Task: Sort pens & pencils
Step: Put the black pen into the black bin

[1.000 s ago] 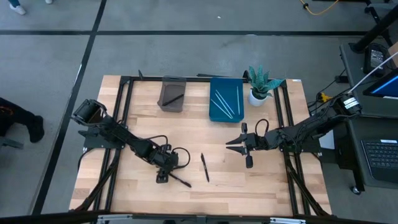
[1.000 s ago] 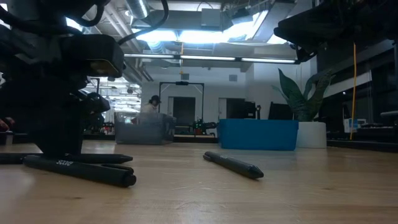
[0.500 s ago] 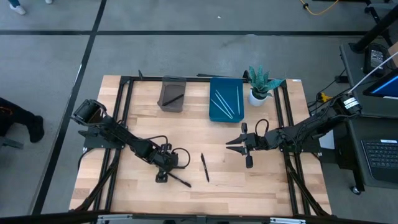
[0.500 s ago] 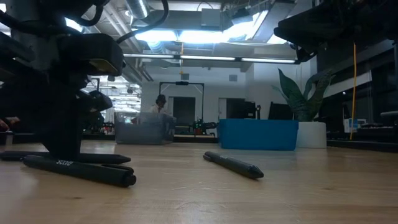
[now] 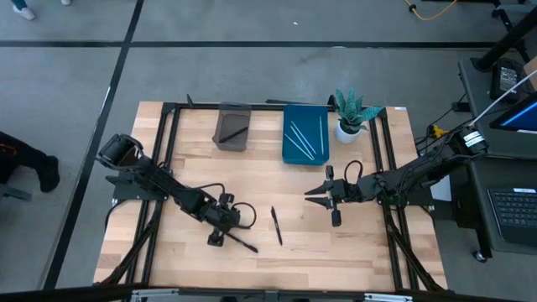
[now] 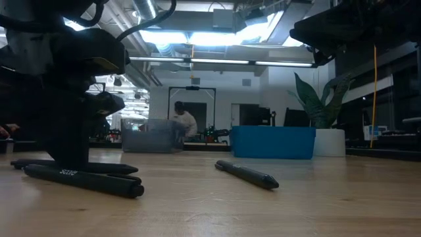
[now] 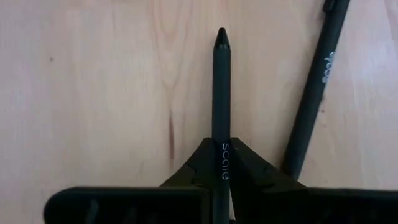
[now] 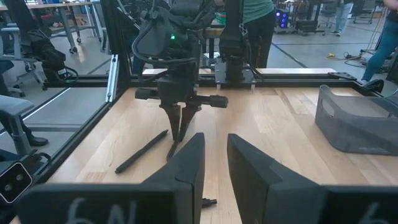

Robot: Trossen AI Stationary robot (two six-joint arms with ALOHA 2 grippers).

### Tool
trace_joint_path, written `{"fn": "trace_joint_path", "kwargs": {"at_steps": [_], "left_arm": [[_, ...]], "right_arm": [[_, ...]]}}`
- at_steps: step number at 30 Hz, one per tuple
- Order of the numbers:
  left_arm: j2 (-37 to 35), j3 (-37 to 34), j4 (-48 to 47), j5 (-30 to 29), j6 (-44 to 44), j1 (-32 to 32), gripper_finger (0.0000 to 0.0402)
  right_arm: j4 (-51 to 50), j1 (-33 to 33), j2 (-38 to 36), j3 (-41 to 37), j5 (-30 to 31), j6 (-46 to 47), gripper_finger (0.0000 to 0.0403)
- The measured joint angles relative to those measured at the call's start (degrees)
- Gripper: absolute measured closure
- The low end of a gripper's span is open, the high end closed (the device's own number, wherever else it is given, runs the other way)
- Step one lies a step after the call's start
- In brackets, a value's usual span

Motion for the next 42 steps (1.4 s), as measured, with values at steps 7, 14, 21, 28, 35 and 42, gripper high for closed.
{"fn": "trace_joint_path", "kwargs": {"at_steps": [7,14,21,28,35,42], "left_arm": [[-2.4,-0.3,-2.1,-0.9,0.6,0.2,0.0384],[-6.1,-0.3,-2.7,-2.3,2.0,-0.2,0.0385],[-12.9,-0.2,-5.4,-4.0,2.0,-1.3,0.0385],[-20.2,-0.1,-8.2,-10.2,1.9,-3.9,0.0385],[-24.6,0.0,-7.7,-17.5,5.8,-6.4,0.0385],[-28.1,0.0,-5.9,-19.0,10.6,-7.6,0.0385]], "right_arm": [[0.0,0.0,0.0,0.0,0.1,-0.1,0.0331],[-0.2,0.0,0.0,0.0,0.1,0.0,0.0331],[-0.4,0.0,0.0,0.0,0.1,0.0,0.0331],[-0.5,0.0,0.0,0.0,0.1,0.0,0.0331],[-0.5,0.0,0.0,0.0,0.1,-0.1,0.0332],[-1.4,0.0,0.0,0.0,0.1,0.0,0.0332]]}}
